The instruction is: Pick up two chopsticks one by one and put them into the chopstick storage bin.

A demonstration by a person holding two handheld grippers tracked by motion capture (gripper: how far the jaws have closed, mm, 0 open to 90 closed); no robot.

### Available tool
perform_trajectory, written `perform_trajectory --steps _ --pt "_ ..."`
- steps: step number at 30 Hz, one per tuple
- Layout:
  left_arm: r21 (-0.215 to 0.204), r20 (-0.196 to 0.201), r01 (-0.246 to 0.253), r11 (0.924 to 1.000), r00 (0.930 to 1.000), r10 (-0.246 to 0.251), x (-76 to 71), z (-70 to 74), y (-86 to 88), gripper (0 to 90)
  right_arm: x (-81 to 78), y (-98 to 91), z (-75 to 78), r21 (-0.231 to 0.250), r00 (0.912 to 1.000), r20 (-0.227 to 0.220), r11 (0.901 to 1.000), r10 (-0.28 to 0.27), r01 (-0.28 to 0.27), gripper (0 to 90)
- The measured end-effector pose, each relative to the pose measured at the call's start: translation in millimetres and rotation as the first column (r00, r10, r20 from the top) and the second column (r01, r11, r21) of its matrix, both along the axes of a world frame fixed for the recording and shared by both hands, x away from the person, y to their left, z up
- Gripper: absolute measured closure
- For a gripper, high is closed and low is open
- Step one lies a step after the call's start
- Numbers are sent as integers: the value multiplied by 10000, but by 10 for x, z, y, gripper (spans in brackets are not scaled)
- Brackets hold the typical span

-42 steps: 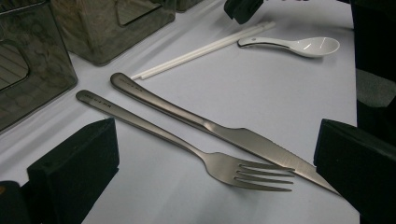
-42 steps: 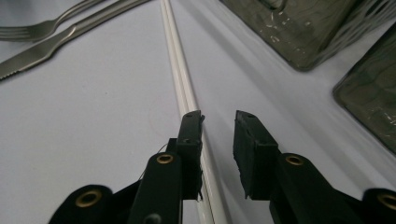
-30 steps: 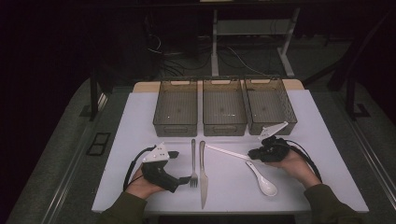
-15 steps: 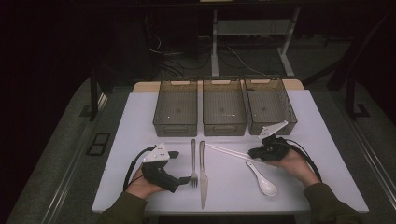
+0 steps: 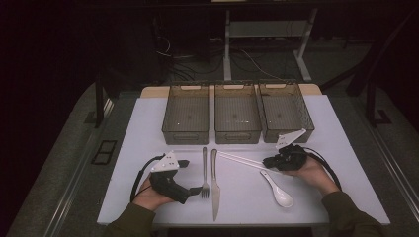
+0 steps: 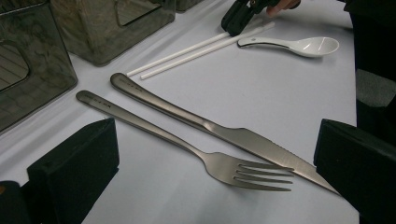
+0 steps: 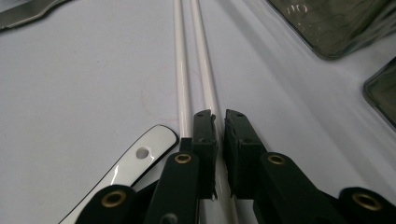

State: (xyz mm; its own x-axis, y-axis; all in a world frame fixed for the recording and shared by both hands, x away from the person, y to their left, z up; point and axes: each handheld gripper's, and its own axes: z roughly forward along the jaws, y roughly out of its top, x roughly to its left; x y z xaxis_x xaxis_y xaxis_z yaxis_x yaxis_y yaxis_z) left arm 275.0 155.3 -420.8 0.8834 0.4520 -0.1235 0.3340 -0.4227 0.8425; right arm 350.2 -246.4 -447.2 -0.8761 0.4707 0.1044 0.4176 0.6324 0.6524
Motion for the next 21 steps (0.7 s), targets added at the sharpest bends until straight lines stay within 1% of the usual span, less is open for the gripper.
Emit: perform_trajectory --steps 2,3,4,7,12,18,21 --pt "9 8 9 10000 10000 -9 2 0 2 0 -12 10 8 -133 9999 122 9999 34 -33 840" --pt "-20 -41 -28 10000 10000 28 -4 0 1 0 -14 13 10 -156 9999 142 9999 40 -37 841" --pt "10 10 11 10000 10000 -11 2 0 3 0 -16 16 10 -168 9998 187 9999 41 -38 841" --pt "-17 -26 -33 10000 10000 33 -6 2 1 0 -29 25 15 -286 9996 271 9996 51 -43 841" --pt "-19 -29 -23 10000 10000 23 -6 2 -1 0 -46 45 23 -536 9985 510 9984 197 -170 840" --pt "-23 -16 -16 10000 10000 16 -4 2 0 0 -63 53 20 -624 9973 690 9979 230 -187 844" --pt "-19 24 18 10000 10000 -18 -5 3 0 0 -64 53 21 -624 9973 697 9979 240 -197 846"
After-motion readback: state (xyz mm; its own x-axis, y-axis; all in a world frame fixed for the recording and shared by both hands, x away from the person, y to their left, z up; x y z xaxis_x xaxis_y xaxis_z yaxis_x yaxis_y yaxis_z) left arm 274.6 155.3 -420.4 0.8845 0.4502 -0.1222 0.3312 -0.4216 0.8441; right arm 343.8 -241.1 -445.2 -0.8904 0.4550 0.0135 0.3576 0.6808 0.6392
